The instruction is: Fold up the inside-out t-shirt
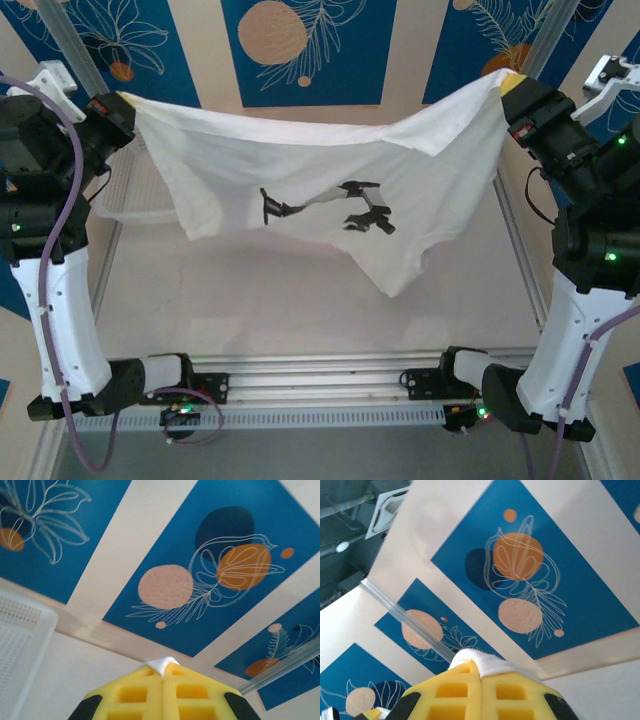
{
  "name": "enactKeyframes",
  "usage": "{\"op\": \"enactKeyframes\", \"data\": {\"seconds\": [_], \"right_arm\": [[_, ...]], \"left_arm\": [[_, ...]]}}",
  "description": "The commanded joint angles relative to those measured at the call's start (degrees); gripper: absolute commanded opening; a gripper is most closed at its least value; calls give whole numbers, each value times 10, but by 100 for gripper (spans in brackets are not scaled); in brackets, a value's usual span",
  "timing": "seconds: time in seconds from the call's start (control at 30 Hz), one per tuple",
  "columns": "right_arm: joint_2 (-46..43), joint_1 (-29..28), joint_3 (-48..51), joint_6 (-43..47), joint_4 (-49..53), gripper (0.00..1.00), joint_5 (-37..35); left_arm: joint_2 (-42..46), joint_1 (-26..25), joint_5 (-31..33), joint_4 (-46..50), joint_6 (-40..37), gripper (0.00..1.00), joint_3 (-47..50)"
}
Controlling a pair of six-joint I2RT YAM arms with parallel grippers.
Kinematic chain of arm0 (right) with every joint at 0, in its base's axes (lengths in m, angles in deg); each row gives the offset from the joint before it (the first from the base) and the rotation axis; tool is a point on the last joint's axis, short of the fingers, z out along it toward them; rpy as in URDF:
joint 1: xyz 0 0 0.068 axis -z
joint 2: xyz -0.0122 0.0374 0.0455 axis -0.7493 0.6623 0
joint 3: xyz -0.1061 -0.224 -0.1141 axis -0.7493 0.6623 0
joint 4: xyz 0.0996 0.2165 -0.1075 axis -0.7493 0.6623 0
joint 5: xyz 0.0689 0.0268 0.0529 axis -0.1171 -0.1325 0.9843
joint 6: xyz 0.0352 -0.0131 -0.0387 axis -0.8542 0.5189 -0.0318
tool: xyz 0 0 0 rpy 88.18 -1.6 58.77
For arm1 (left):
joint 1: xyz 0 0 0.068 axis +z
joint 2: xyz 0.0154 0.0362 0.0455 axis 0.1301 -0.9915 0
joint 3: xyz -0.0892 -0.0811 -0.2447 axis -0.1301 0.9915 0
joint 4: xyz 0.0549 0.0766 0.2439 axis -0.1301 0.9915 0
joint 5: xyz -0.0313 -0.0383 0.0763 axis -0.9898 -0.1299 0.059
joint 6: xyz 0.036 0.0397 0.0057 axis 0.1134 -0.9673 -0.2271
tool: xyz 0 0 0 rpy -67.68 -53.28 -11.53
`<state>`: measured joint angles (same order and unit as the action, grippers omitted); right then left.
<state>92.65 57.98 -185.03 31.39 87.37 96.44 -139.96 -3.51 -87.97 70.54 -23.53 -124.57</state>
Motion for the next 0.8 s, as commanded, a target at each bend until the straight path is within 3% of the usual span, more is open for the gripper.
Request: {"op": "enactKeyframes", "data": {"seconds": [0.0,0.3,0.5,0.63,0.77], "right_arm": [[-10,4,-58,29,-42,0,20],[62,4,-146,24,-69,0,1],[206,4,-232,1,-135,0,9],[333,6,-377,19,-146,0,-15],[394,22,-417,-28,-231,0,-50]], "left_arm": [[13,8,-19,-39,-26,0,-57],[-23,9,-16,-48,-13,0,-115],[-104,8,-18,-99,-19,0,-104],[-160,8,-27,-136,-17,0,-108],[-201,8,-34,-159,-9,0,-136]]}}
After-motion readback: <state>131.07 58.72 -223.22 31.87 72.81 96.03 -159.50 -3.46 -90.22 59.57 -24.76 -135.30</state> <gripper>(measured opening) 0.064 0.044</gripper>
